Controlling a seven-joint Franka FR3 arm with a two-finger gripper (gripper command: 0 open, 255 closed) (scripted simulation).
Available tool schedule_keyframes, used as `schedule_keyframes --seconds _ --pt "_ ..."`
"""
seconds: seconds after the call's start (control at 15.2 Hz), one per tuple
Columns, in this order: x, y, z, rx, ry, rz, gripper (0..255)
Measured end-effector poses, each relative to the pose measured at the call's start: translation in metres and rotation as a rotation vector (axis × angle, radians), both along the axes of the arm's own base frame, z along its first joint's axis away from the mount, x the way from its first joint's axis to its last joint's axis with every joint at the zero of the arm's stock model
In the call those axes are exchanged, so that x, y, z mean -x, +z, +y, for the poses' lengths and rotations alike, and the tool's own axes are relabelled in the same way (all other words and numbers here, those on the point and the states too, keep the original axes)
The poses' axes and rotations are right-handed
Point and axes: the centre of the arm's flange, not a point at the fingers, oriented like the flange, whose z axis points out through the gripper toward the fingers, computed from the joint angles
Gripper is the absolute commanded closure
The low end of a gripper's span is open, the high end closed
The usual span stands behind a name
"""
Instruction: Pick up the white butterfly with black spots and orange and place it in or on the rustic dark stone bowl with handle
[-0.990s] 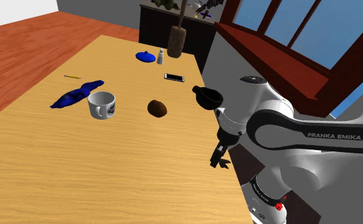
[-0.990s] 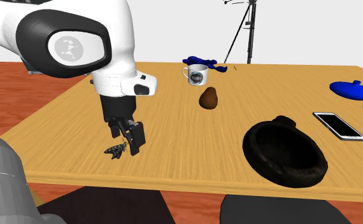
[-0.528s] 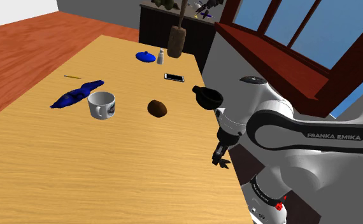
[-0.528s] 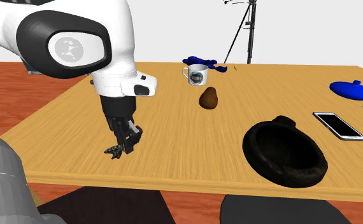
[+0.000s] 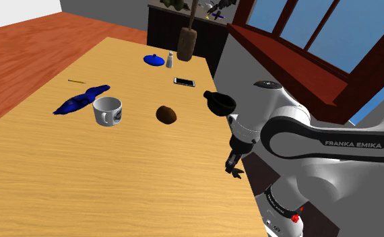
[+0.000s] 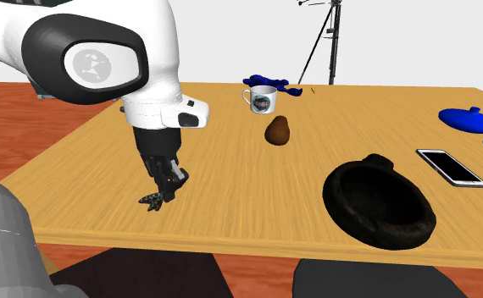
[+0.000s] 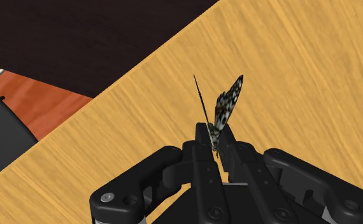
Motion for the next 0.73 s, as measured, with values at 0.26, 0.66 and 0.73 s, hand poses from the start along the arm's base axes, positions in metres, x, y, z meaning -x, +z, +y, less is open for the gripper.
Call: schedule_keyframes --seconds 0.26,0.66,0.73 --pt "-0.001 0.017 0.0 0.0 0.0 0.0 255" --pt "-0.001 0.047 0.001 0.0 0.0 0.0 255" --pt "-0.001 0.053 0.0 0.0 0.0 0.0 255"
